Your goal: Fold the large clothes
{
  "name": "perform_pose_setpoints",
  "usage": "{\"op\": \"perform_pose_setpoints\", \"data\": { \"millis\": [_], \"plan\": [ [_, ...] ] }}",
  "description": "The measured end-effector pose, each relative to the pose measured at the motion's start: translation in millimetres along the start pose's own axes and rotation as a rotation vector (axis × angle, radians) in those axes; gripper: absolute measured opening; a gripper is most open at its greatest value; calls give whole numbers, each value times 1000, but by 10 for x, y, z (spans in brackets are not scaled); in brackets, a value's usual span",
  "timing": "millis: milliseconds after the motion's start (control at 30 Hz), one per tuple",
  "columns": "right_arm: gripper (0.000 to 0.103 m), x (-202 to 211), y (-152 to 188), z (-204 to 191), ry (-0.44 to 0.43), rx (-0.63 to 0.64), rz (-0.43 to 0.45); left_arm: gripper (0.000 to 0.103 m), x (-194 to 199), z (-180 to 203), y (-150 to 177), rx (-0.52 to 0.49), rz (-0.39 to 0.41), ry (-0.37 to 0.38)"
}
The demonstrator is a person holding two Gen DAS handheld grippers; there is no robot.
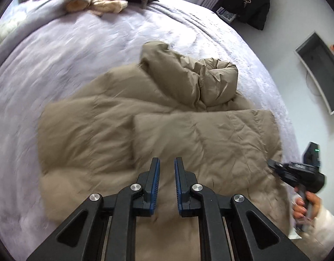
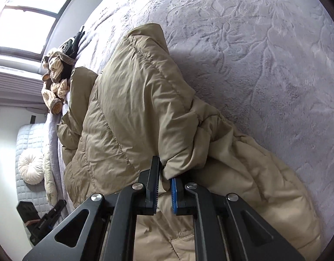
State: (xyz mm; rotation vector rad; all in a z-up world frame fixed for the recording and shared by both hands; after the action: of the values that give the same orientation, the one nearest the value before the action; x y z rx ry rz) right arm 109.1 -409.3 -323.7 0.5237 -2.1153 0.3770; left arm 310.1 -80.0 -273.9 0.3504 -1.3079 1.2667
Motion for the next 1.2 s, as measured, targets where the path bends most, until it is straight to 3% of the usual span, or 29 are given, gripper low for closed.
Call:
{"op": "perform_pose_setpoints", "data": {
  "millis": [100,133,200,233,267,300,400,500,600,633,667,700,733,767,833,1033,1200],
  "plan": [
    [11,24,41,-44,18,26,-26,14,-267,-122,-62,18,-4,-88],
    [12,42,77,-74,29,48,-49,14,-385,-184,-37,57,-25,-79],
    [19,126,177,-189,28,111,-96,14,-451,-249,7,99,-25,-48],
    [34,201,218,-276,12,150,-101,14,-469,-260,15,100,-23,-48],
    [54,343,237,-419,-22,219,-84,14,-475,-263,25,97,-22,-46],
    [61,444,217,-505,-43,258,-57,14,-483,-265,32,96,-22,-47],
    [63,731,-117,-659,-50,330,94,14,-509,-263,29,92,-33,-57],
    [63,611,-631,-439,-9,185,155,14,-522,-256,27,93,-36,-64],
    [59,208,-1001,-135,-54,-38,91,14,-509,-271,40,95,-35,-66],
    [29,112,-1045,-109,-89,-90,66,14,-519,-270,38,96,-36,-71],
    [12,20,-1081,-143,-155,-129,35,14,-535,-268,40,94,-38,-74],
    [12,-27,-1101,-227,-183,-112,25,14,-552,-267,44,92,-39,-77],
    [12,-37,-1112,-279,-155,-62,43,14,-562,-264,48,91,-40,-78],
    [12,-81,-1131,-319,-77,32,61,14,-582,-248,51,90,-40,-75],
    [12,-197,-1171,-247,24,101,61,14,-619,-207,55,89,-40,-55],
    [8,-326,-1259,110,113,88,91,14,-625,-179,44,94,-45,-69],
    [9,129,-1186,56,184,160,168,14,-241,-99,-22,66,10,-58]
  ]
}}
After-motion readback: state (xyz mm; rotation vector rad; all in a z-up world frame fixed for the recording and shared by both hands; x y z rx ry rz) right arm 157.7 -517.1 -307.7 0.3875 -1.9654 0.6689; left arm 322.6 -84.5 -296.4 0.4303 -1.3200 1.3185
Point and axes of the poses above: each gripper's, at about its wrist camera, not at the fingertips, and x roughly against the way its jaws point, z to its right, y to its underside, the point moved 10 cm from there along -x, roughly the way its jaws point, and after that the axes turned 6 degrees about -x, right-handed, at the moved point
